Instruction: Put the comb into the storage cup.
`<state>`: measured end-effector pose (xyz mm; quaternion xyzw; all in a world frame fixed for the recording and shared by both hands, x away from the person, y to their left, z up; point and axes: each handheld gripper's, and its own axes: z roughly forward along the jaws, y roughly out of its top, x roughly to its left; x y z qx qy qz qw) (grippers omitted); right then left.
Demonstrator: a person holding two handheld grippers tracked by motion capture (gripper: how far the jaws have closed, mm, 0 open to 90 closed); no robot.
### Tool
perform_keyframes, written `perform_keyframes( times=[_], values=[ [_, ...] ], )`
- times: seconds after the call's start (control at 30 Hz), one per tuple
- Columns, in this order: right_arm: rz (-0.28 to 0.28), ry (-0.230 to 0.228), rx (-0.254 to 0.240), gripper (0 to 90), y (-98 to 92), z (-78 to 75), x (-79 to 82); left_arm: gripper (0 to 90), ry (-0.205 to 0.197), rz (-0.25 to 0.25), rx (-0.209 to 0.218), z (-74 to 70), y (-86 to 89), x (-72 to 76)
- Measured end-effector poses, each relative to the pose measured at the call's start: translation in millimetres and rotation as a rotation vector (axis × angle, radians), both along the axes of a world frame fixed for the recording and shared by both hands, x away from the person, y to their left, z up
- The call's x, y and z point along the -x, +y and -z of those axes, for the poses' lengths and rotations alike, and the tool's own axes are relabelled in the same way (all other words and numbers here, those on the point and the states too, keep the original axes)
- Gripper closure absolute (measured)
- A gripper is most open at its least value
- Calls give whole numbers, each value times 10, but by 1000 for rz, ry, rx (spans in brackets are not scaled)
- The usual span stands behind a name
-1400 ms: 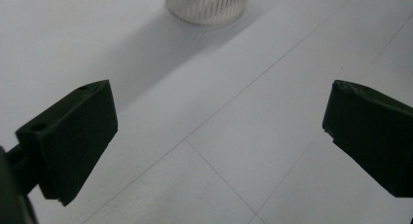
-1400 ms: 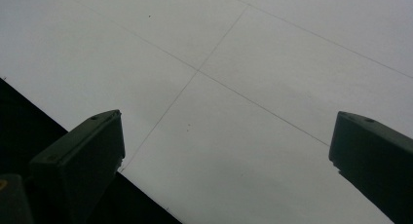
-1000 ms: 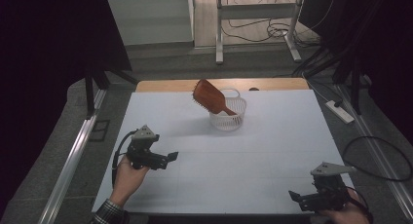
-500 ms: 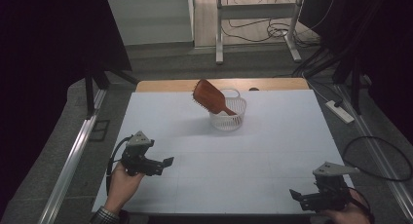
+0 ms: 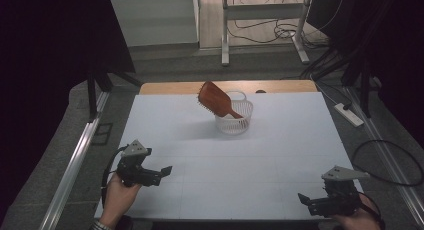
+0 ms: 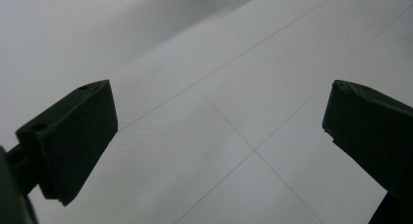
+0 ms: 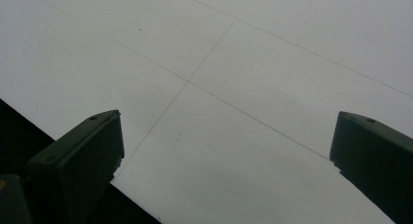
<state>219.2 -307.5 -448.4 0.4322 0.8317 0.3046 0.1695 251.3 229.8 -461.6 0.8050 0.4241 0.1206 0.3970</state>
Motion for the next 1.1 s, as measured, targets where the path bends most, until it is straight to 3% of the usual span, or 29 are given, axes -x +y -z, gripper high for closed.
perform_keyframes(
  times=[1.1],
  values=[
    [6,14,0,0,-4,7,-10,1,14,-53,15,98,276,422]
  ],
)
